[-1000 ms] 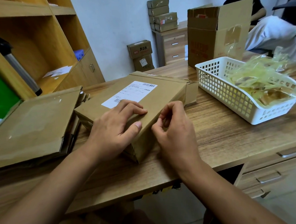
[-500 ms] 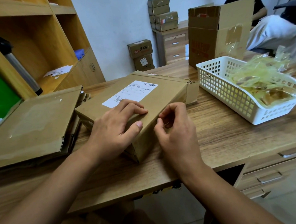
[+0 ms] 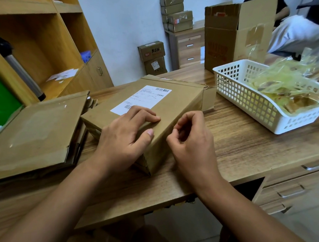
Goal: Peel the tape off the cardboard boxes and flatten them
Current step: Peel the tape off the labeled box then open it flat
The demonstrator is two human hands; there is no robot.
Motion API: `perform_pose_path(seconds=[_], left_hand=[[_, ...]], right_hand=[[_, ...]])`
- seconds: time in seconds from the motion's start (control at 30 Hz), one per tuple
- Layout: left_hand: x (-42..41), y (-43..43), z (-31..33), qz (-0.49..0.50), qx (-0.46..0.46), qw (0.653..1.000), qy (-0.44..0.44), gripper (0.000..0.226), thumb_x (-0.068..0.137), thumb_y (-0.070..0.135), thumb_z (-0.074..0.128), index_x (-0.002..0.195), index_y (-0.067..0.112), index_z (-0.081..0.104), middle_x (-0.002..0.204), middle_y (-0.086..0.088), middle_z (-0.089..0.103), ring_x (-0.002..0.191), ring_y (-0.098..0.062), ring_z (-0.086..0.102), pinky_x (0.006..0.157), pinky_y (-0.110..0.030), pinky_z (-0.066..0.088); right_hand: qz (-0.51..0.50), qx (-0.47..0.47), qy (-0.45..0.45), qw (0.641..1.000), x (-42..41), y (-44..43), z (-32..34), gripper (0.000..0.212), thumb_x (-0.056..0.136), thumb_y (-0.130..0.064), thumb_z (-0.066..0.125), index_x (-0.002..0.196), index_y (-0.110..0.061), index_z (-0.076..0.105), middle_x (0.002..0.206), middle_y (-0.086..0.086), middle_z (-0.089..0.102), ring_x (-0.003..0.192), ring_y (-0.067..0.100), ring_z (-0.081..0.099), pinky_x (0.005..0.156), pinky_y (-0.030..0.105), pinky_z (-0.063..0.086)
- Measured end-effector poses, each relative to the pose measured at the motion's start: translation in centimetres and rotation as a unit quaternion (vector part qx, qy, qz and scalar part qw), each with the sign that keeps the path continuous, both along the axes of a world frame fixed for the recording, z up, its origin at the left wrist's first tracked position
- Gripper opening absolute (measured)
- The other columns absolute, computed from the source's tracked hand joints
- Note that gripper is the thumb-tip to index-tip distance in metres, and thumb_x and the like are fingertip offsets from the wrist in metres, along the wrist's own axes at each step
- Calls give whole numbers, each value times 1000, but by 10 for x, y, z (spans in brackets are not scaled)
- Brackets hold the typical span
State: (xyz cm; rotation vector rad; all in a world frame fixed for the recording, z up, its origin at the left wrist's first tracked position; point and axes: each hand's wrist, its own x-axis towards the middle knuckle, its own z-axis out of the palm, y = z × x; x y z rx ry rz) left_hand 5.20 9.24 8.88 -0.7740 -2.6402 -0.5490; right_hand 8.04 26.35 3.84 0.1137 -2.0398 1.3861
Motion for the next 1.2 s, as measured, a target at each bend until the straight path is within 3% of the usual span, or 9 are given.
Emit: perform_pose_path(seconds=[0.13,0.27,0.43,0.6,0.97,1.1,1.2], left_hand=[[0,0,0,-3,0,1000,0,48,87,54,32,121,38,61,130,26,53,111,1,53,78,-18,36],[0,0,0,-1,-1,1000,3,47,87,54,33,121,38,61,129,26,53,112,1,53,79,-17,36],[1,1,1,-2,-5,1000,2,47,87,53,33,121,37,62,129,25,53,111,1,53,79,-7,30],[1,1,0,0,-7,1000,2,46,87,53,33,120,38,61,129,26,53,110,3,52,77,-8,29],[2,1,1,4,-6,1000,2,47,87,52,33,121,38,62,130,27,52,110,4,53,77,-6,28],[1,1,1,2,-7,1000,3,47,87,53,32,121,37,61,130,27,52,110,4,52,76,-10,30],[2,1,1,1,-3,1000,3,48,87,52,32,121,37,62,130,27,52,110,4,51,77,-11,31]], right_hand=[[-3,-9,14,1000,2,2,0,29,88,-7,68,99,-21,45,90,-2,58,80,11,59,70,14,46],[5,-8,4,1000,0,0,1,27,87,-11,69,100,-19,47,92,-2,58,82,12,60,72,14,46],[-14,1,18,1000,-2,0,2,23,88,-9,69,99,-17,51,87,-3,60,77,13,61,69,24,49],[-23,12,14,1000,-4,-2,3,24,85,-7,70,97,-16,50,84,-4,58,73,13,57,68,28,48],[27,-20,-14,999,4,1,0,26,84,-4,69,94,-17,49,82,-6,56,73,9,55,63,10,42],[41,-20,-11,999,13,5,-1,26,85,-4,69,95,-18,49,83,-6,58,76,12,59,65,15,46],[43,-25,-6,999,13,8,-2,27,87,-7,69,101,-20,50,93,-3,60,84,11,61,74,24,51]])
